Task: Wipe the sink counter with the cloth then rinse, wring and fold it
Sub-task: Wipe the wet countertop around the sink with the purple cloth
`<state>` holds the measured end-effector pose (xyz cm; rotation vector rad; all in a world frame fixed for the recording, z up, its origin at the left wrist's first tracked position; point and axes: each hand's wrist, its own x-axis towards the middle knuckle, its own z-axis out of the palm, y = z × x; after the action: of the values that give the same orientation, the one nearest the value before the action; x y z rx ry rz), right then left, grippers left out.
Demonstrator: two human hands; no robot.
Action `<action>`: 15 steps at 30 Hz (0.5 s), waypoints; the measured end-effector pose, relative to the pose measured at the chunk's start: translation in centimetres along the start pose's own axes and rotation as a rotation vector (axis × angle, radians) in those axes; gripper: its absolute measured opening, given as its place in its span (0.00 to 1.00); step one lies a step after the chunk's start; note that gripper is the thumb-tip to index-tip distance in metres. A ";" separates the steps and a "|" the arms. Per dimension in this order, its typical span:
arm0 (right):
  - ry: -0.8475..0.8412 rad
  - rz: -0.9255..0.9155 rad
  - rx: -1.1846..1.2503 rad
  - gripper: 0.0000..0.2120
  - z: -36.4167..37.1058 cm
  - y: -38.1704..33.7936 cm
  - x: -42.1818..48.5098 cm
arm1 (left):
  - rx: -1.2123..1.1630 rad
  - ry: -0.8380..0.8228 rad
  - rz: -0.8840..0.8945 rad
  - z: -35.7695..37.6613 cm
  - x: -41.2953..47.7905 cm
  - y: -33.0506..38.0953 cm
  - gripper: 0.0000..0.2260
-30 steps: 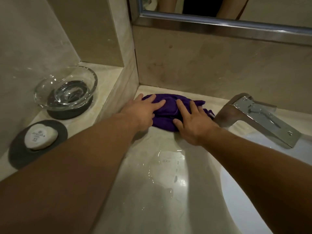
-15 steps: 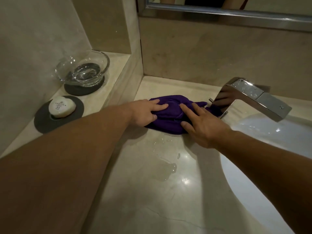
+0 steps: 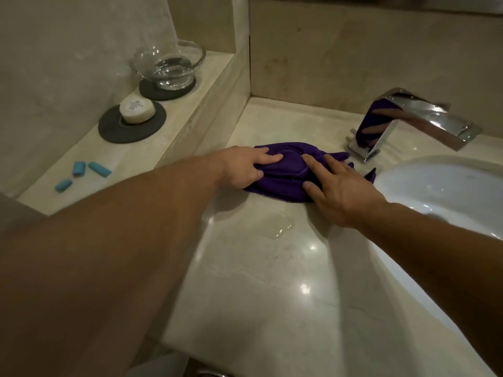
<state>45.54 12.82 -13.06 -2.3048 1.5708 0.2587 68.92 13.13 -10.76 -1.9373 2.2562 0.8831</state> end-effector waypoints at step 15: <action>0.164 0.011 0.028 0.28 3.3 -1.6 -3.4 | -0.050 0.108 0.028 3.1 -4.1 -0.5 0.25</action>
<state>45.86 17.55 -14.74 -2.3484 1.6529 0.0508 69.29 18.11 -11.94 -2.0264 2.3467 0.8663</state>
